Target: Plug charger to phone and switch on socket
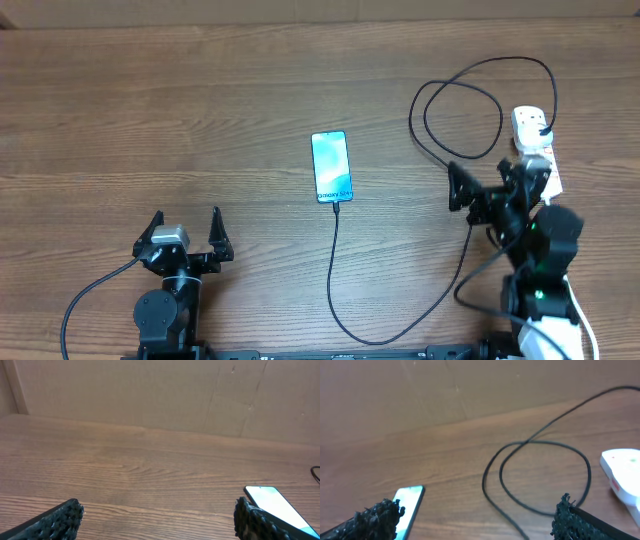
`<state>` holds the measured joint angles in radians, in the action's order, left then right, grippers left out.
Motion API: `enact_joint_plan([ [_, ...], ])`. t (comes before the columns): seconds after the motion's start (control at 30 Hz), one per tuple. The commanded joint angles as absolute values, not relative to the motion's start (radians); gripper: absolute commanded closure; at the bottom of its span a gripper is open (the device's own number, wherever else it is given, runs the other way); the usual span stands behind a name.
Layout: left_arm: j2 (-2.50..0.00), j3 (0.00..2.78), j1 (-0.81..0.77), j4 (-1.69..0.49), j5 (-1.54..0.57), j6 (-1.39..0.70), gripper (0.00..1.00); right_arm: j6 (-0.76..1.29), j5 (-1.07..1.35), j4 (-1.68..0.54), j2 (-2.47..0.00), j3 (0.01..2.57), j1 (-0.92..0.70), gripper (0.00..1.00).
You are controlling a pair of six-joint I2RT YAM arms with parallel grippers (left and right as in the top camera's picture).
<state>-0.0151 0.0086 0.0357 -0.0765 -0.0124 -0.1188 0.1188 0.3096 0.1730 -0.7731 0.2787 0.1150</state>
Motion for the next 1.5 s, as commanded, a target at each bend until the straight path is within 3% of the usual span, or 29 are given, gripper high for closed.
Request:
enact_joint_plan([
  [0.0, -0.004, 0.005, 0.046, -0.078, -0.019, -0.093, 0.00, 0.115, 0.272, 0.187, -0.683, 0.207, 0.097, 0.00],
  [0.33, -0.004, 0.005, 0.046, -0.078, -0.019, -0.093, 0.00, 0.115, 0.198, 0.242, -0.431, 0.009, 0.034, 0.00],
  [0.83, -0.004, 0.005, 0.046, -0.078, -0.019, -0.093, 0.00, 0.114, 0.135, -0.073, -0.097, 0.007, 0.000, 0.00],
  [1.47, -0.004, 0.005, 0.046, -0.078, -0.019, -0.093, 0.00, 0.114, 0.134, -0.074, -0.002, 0.008, 0.000, 0.00],
])
